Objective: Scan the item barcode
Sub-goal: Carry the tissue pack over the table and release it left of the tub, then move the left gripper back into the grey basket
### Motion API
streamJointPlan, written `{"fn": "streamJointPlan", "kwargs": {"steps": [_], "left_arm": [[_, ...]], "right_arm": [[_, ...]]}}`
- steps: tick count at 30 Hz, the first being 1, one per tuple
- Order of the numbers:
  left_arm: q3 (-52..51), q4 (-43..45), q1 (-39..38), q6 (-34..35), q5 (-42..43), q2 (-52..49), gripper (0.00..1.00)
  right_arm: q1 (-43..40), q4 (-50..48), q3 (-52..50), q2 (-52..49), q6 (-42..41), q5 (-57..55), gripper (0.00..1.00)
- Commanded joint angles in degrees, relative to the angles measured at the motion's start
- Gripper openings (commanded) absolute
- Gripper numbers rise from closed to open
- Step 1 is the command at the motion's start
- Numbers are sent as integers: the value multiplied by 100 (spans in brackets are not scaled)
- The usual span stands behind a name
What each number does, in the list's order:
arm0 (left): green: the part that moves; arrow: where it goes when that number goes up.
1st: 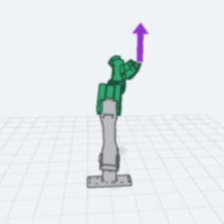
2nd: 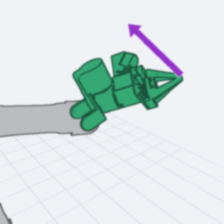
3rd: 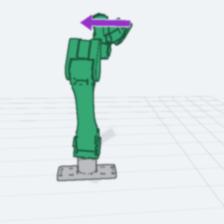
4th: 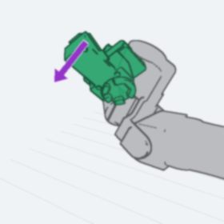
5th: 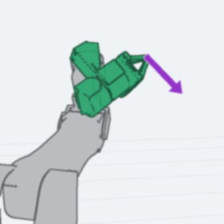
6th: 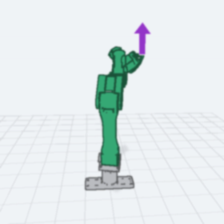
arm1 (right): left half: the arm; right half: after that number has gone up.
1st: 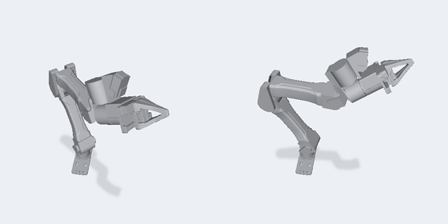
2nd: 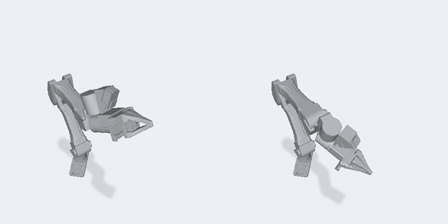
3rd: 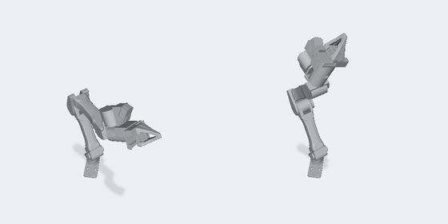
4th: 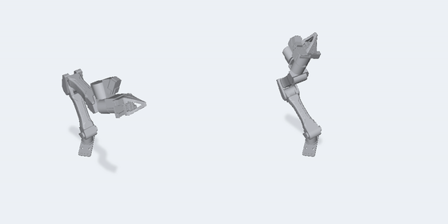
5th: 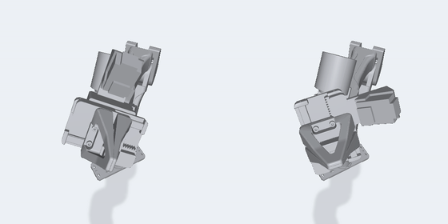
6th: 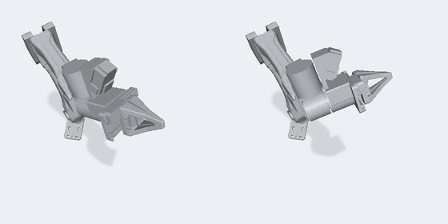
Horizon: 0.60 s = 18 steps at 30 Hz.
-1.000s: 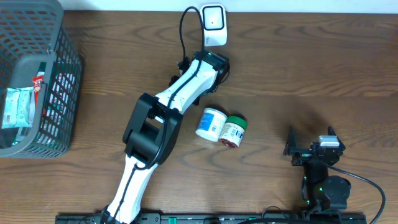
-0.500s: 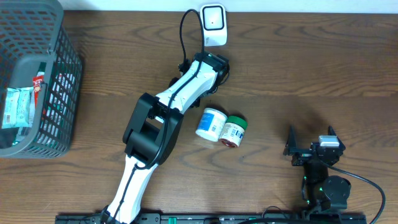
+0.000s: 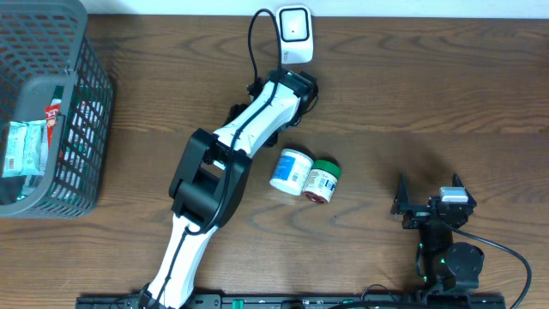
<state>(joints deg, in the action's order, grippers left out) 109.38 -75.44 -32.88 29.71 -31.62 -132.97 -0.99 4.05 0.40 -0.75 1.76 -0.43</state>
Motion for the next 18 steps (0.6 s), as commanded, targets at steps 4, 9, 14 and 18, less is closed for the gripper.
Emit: {"fn": "streamJointPlan", "kwargs": {"steps": [4, 9, 14, 18], "left_arm": [[125, 291, 310, -520, 876, 820, 74], [125, 570, 876, -992, 2081, 1659, 74], [125, 684, 1652, -1279, 2470, 2787, 74], [125, 850, 2520, -1279, 2457, 3790, 75]], "right_arm": [[76, 22, -9, 0, 22, -13, 99], [76, 22, -9, 0, 22, -13, 99], [76, 22, -9, 0, 22, -13, 99], [76, 22, -9, -2, 22, -13, 99]]}}
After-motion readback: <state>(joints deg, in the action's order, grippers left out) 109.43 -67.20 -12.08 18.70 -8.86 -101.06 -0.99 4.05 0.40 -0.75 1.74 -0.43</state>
